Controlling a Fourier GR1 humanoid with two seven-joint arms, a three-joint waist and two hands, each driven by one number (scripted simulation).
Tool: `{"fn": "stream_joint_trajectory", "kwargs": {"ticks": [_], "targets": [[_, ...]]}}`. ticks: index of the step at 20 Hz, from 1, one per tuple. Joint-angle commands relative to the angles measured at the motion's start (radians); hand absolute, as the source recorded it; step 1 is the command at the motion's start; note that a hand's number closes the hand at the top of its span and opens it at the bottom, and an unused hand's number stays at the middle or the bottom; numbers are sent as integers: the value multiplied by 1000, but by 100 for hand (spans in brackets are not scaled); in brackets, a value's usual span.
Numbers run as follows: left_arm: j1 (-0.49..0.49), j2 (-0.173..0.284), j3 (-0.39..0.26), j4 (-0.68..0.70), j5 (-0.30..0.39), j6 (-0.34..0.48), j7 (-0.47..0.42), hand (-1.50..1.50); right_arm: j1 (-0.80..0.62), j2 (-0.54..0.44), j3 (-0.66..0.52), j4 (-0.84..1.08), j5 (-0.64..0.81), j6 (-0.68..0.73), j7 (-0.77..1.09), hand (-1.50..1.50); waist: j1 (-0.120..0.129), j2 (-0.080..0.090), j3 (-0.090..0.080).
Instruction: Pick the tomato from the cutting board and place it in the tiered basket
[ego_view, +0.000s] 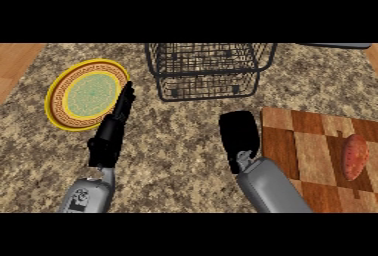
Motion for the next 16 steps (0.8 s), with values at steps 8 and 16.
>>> {"fn": "stream_joint_trajectory", "kwargs": {"ticks": [8, 16], "targets": [[-51, 29, 39, 33, 11, -10, 9, 0, -416, 17, 158, -30, -262, -49, 605, 150, -4, -6, 1], [-22, -6, 19, 22, -15, 35, 29, 0, -729, 17, 91, -56, -465, 20, 787, 150, -45, -18, 0]]}}
